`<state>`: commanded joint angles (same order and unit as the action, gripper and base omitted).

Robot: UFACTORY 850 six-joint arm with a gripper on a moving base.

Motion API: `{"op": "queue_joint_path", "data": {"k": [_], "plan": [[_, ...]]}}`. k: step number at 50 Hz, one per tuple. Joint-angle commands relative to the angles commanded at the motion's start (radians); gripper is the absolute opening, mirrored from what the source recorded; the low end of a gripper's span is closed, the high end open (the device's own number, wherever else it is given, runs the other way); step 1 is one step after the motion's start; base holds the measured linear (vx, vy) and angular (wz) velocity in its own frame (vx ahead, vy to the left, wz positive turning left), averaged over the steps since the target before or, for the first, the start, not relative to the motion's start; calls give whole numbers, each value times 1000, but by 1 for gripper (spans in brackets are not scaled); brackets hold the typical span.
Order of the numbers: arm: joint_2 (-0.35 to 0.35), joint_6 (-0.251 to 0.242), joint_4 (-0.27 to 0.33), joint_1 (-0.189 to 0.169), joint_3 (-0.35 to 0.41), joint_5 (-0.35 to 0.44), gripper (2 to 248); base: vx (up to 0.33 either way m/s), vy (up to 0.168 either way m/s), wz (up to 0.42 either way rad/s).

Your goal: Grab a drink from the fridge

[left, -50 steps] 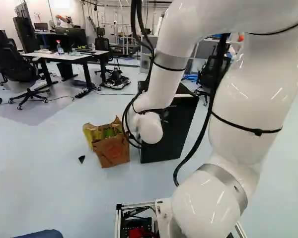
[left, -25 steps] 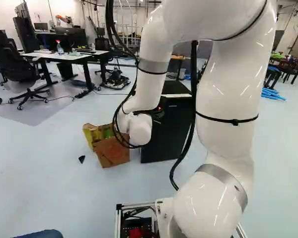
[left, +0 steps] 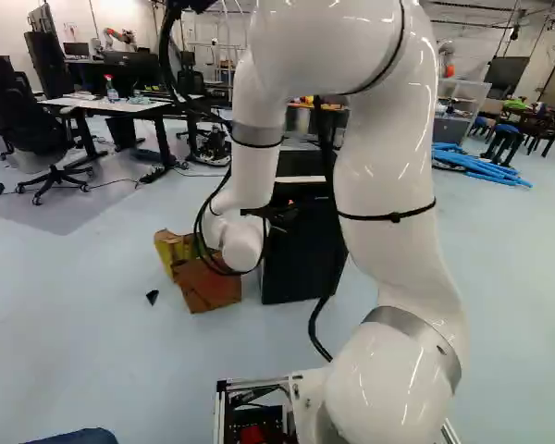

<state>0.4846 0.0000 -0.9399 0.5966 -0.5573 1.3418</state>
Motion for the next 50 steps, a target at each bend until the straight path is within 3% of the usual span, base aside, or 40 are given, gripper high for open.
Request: {"op": "queue_joint_path", "data": {"k": [25, 50], "plan": [[149, 0, -111, 1, -128, 54, 247, 0, 0, 0], [189, 0, -156, -18, -197, 59, 247, 0, 0, 0]]}}
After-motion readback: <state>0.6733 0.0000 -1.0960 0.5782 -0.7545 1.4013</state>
